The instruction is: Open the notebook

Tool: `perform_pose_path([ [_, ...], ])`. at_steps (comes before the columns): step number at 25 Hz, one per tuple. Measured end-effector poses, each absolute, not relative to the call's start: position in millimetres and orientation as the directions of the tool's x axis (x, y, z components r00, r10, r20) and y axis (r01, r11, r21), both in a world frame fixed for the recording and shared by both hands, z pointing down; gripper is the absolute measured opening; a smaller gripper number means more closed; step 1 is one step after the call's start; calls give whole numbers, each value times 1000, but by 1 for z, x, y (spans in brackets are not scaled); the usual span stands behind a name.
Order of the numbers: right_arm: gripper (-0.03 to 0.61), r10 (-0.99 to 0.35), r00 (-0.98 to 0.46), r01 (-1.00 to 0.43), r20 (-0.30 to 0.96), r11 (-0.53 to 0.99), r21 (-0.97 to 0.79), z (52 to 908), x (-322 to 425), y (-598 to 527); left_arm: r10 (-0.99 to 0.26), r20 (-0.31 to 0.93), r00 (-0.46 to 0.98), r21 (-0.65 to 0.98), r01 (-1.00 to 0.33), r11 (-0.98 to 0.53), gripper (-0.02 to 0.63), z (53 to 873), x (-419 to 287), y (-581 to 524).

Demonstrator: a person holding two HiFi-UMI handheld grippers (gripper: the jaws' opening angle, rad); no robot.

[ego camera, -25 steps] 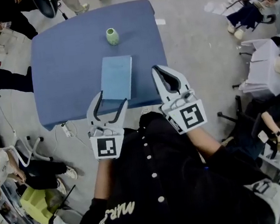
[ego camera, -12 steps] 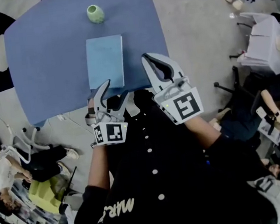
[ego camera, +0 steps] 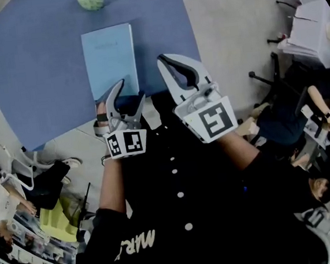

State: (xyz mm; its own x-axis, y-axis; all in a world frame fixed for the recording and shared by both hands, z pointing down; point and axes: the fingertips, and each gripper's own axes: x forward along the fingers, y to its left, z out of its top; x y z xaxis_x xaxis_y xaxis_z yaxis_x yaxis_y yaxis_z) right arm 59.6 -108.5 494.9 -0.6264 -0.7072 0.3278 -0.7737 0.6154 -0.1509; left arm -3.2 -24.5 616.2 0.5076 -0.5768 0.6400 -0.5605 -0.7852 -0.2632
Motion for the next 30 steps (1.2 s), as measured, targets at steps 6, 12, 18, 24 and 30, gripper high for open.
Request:
perform_pose_path([
  [6, 6, -699, -629, -772, 341, 614, -165, 503, 60, -113, -628, 611, 481, -299, -595, -746, 301, 615, -7, -29],
  [12, 6, -693, -640, -763, 333, 623, -170, 503, 59, -115, -688, 549, 475, -275, -675, -685, 280, 597, -19, -27],
  [18, 6, -684, -650, -754, 331, 634, -172, 500, 61, -116, -696, 535, 478, -311, -655, -689, 33, 593, -3, -14],
  [24, 6, -676, -656, -748, 335, 643, -166, 497, 58, -118, -746, 457, 485, -159, -780, -605, 14, 570, -15, -23],
  [30, 6, -678, -659, -744, 326, 652, -148, 484, 49, -120, -769, 445, 458, 18, -864, -504, 12, 545, -42, -22],
])
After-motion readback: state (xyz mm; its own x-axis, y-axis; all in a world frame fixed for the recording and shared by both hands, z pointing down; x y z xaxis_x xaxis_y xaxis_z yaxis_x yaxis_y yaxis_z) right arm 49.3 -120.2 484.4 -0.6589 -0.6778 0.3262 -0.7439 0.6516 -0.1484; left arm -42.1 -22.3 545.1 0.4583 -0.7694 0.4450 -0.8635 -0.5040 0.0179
